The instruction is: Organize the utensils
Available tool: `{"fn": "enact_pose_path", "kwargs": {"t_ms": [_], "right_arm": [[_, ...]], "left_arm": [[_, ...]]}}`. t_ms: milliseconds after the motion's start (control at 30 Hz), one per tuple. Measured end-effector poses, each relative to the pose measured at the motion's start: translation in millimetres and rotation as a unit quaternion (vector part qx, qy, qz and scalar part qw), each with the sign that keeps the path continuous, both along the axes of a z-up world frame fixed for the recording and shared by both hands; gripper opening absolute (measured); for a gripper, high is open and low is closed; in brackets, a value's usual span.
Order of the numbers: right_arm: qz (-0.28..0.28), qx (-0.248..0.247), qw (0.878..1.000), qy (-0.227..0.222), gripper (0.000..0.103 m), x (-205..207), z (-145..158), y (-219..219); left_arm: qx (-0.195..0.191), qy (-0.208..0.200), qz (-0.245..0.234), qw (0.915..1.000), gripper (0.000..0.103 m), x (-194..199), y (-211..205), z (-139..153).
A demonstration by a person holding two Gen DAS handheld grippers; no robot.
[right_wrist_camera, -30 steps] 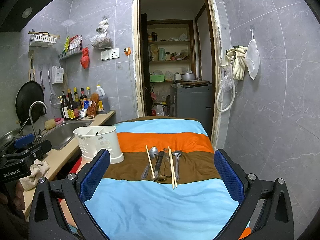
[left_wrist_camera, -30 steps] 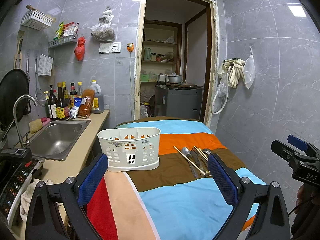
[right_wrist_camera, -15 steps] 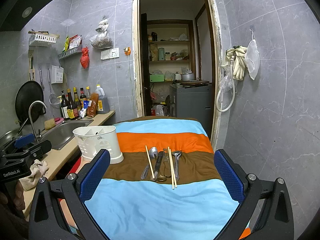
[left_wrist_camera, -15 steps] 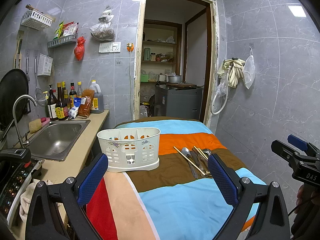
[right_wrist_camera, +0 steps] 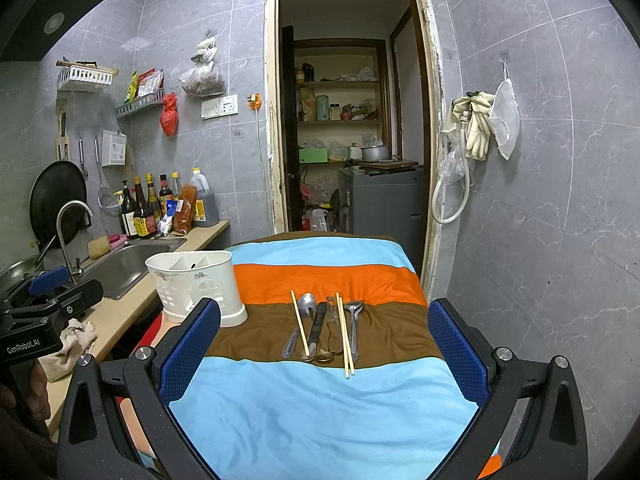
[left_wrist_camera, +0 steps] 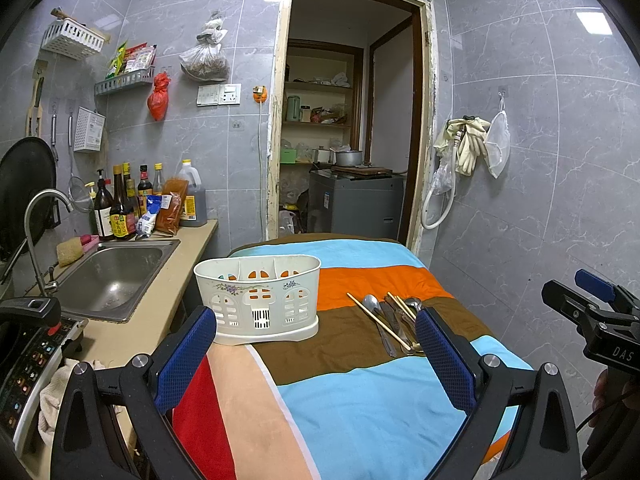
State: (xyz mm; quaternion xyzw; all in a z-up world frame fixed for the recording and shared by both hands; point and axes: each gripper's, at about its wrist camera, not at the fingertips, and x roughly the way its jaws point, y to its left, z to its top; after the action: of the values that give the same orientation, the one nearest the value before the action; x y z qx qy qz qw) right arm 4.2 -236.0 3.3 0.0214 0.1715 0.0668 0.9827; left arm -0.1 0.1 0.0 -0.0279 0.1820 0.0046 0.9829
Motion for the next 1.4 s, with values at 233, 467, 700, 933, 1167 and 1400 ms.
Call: {"fn": "enact_pose_path", "kwargs": {"t_ms": [233,467,700,933,1167,1400], "right_arm": [[0.0,0.0,1.0,0.0,0.102,0,0,1],[-0.001,-0.001,1.0,0.001,0.102,1,0,1],[-0.005,-0.002,1.0,-0.001,0.102,6,-2,-5],[-0.006,-0.004,1.0,-0.002,0.102,8,3,-12],[-0.016,-0.01,1.0,-0.008,0.102,37,16,-25],[-0.022,-0.01,1.0,-0.009,0.102,72,19,-45]], "left_arm": [[0.0,0.0,0.0,1.0,0.1,0,0,0],[-0.001,0.0,-0.001,1.0,0.1,0,0,0],[0.001,-0.002,-0.006,1.0,0.1,6,-3,1],[0.006,-0.01,-0.016,0.9998,0.1,23,-10,6],[0.002,-0.014,-0.03,0.9994,0.1,48,-25,11],[0.001,-0.014,-0.03,0.9994,0.1,85,-45,11]]}}
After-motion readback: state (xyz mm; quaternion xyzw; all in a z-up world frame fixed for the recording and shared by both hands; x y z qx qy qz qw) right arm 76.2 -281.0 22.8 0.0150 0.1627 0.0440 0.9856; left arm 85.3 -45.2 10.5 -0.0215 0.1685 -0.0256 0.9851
